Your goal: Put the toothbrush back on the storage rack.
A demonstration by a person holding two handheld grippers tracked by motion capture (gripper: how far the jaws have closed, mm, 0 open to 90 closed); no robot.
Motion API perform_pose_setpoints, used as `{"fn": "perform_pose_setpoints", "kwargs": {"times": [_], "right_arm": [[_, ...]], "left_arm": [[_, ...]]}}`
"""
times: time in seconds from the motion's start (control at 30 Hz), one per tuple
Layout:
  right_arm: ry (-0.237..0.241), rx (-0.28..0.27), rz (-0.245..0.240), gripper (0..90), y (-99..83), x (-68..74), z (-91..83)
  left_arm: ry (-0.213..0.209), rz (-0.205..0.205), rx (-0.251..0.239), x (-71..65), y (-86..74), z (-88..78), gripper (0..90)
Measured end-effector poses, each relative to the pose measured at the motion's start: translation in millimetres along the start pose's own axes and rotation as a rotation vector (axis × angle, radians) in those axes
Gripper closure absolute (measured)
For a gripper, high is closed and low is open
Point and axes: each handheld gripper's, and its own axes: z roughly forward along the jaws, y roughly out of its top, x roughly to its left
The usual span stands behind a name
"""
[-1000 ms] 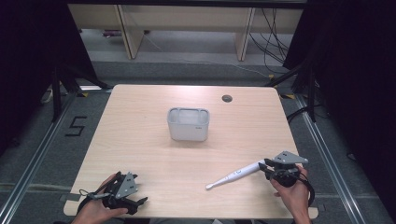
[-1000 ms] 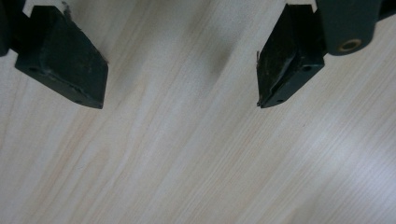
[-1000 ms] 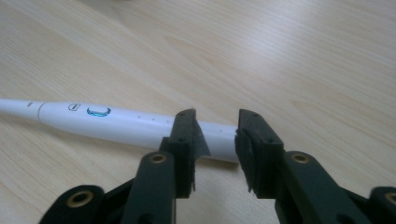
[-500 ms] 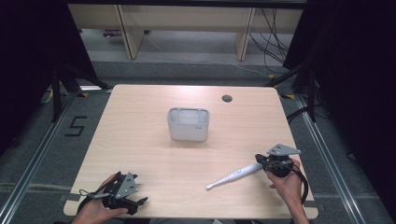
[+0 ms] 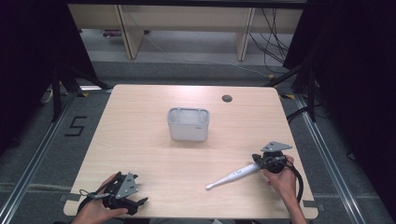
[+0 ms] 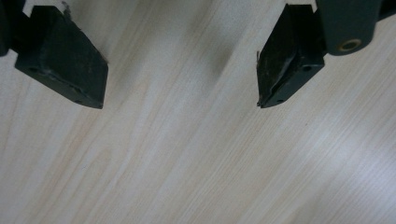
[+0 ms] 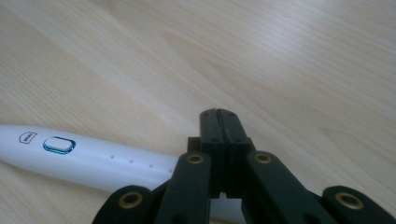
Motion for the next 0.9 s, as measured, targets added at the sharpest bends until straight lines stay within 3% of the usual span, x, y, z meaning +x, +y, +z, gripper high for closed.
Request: {"fn": "perform_pose_setpoints", "kwargs": {"times": [0.1, 0.23, 0.37, 0.4, 0.6, 0.9], "right_arm": [[0.009, 0.012, -0.018, 90.0, -0.9, -0.5, 0.2], [0.012, 0.026, 0.001, 90.0, -1.8, 2.0, -2.1], [0.008, 0.021, -0.012, 90.0, -3.2, 1.2, -2.9], [0.009, 0.02, -0.014, 90.0, -3.4, 1.1, -3.4], [0.015, 0.04, 0.004, 90.0, -6.2, 2.6, -6.8], [0.018, 0.069, -0.008, 90.0, -11.9, 6.7, -11.9]], "left_arm": [[-0.003, 0.005, -0.001, -0.3, 0.1, -0.3, 16.3], [-0.003, 0.005, 0.002, -0.5, 0.3, -0.5, 16.3], [-0.004, -0.01, -0.001, -0.8, -0.2, 0.1, 16.3], [-0.002, 0.004, -0.002, -0.2, 0.2, -0.3, 16.3], [-0.002, 0.005, -0.002, -0.5, 0.3, -0.7, 16.3], [-0.001, 0.005, -0.001, -0.3, 0.4, -0.7, 16.3]]}}
